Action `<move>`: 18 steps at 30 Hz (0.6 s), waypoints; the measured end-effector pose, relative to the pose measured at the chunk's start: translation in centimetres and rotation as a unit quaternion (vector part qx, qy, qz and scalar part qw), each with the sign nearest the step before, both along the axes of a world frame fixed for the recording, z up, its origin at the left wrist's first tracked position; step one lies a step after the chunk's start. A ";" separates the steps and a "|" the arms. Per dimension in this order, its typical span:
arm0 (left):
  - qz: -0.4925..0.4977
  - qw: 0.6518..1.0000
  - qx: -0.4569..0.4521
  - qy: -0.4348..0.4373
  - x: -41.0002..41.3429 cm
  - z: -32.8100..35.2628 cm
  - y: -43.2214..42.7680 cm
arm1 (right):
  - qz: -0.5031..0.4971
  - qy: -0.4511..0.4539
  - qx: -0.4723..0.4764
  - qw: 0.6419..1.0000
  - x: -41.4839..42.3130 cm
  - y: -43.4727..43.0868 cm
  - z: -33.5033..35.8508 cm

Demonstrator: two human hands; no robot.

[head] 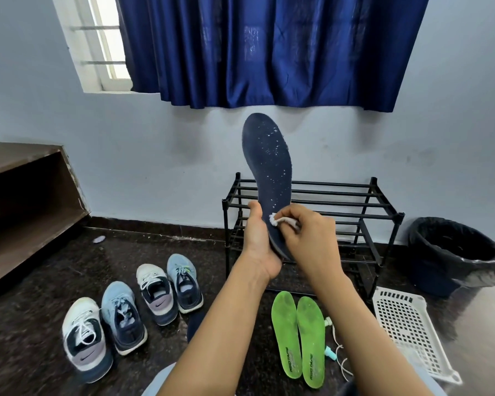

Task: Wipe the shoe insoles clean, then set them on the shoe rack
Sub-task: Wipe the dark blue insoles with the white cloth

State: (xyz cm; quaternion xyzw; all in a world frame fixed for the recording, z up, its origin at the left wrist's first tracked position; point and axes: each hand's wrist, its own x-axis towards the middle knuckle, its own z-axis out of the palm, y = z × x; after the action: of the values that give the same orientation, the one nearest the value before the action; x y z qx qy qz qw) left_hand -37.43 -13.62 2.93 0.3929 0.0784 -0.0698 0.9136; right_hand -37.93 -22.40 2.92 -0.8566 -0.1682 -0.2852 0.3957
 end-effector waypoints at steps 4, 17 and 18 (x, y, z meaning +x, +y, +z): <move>-0.009 1.000 -0.010 0.000 0.2 0.2 0.4 | 0.055 0.041 0.029 0.997 -1.3 -0.4 0.0; 0.003 1.000 -0.006 0.002 -0.1 0.8 0.7 | 0.031 0.013 0.016 0.999 -1.3 0.3 0.1; 0.006 1.000 -0.007 0.000 0.0 0.8 0.8 | 0.039 0.020 0.011 0.999 -1.6 0.3 0.0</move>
State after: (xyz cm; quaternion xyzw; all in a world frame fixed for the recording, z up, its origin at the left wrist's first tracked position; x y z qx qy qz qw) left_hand -37.48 -12.83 3.75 0.3864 0.0806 -0.0651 0.9165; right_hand -39.52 -22.14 2.95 -0.8505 -0.1899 -0.2542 0.4195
